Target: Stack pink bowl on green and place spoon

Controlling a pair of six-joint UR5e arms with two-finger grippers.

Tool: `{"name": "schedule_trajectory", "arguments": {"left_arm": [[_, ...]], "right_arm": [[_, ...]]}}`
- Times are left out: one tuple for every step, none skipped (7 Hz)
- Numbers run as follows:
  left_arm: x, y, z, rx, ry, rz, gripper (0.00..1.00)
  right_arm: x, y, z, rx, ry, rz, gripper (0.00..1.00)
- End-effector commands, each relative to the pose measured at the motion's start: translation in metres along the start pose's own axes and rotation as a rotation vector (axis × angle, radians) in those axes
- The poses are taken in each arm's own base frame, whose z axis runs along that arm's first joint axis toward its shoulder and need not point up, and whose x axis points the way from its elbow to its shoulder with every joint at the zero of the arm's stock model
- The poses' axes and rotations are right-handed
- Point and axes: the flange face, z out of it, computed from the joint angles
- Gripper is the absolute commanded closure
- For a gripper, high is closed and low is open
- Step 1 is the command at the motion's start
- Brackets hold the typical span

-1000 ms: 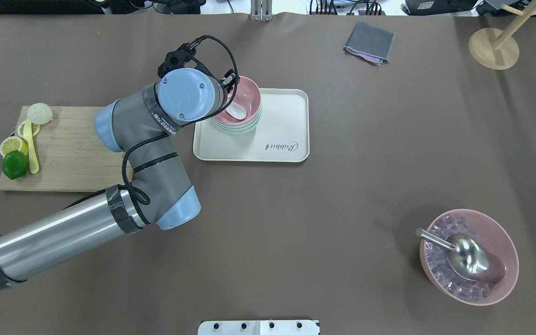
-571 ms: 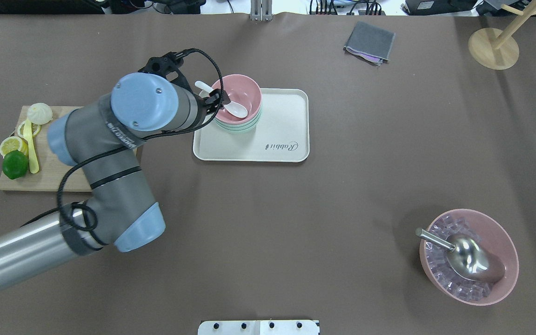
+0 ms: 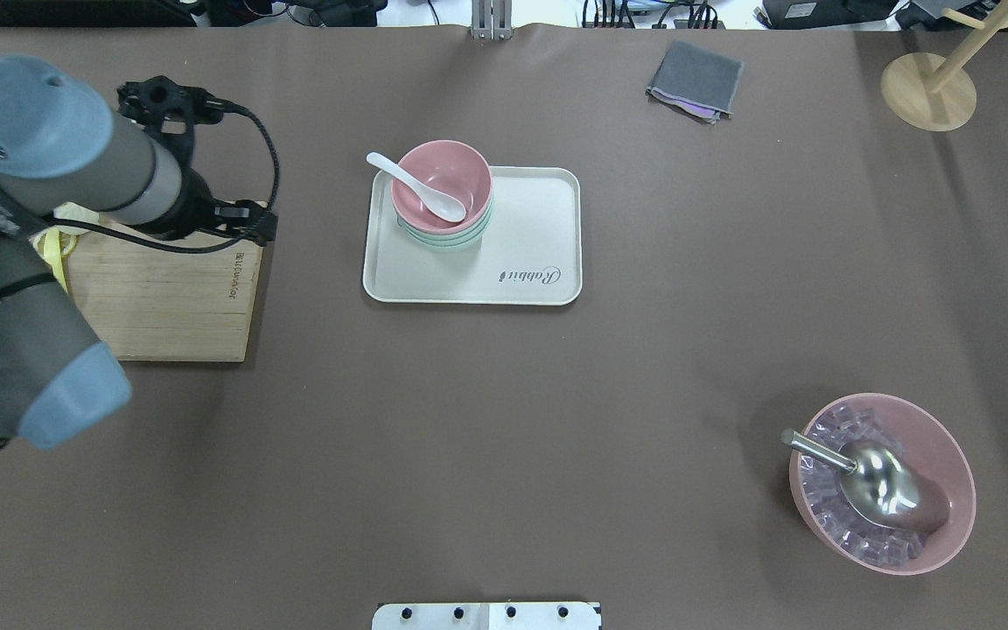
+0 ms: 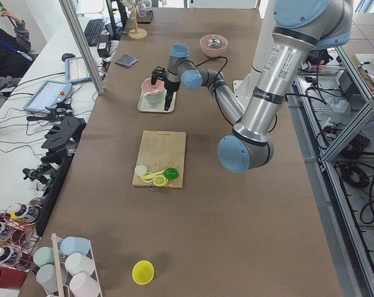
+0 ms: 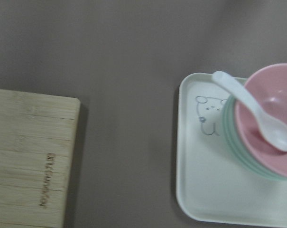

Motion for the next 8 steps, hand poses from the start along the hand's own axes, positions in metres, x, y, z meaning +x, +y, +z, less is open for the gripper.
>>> {"name": "schedule_trajectory", "arguments": {"left_arm": [[-0.192, -0.004, -0.015, -0.084, -0.061, 0.331, 0.02], [-0.274, -0.012, -0.014, -0.125, -0.046, 0.381, 0.02], [-0.358, -0.004, -0.018, -0.148, -0.003, 0.331, 0.02], [-0.433, 0.009, -0.031, -0.134, 0.02, 0.291, 0.02], [-0.475, 0.018, -0.047, -0.122, 0.013, 0.363, 0.02], [-0.498, 0.031, -0.059, -0.107, -0.005, 0.38, 0.02], [-0.519, 0.074, -0.043, -0.144, 0.009, 0.328, 0.02], [-0.525, 0.087, -0.037, -0.16, 0.011, 0.305, 0.02]], "right_arm": [[0.001, 0.001, 0.001, -0.003, 0.001, 0.0, 0.0], [0.002, 0.001, 0.002, -0.004, 0.002, -0.001, 0.0], [0.001, 0.001, 0.002, -0.003, 0.002, -0.002, 0.0], [0.001, 0.001, 0.002, -0.003, 0.002, -0.002, 0.0], [0.001, 0.001, 0.002, -0.003, 0.002, 0.0, 0.0], [0.001, 0.001, 0.002, -0.003, 0.002, -0.002, 0.0], [0.001, 0.001, 0.001, -0.001, 0.001, -0.003, 0.0], [0.001, 0.001, 0.001, -0.001, 0.001, -0.003, 0.0]]}}
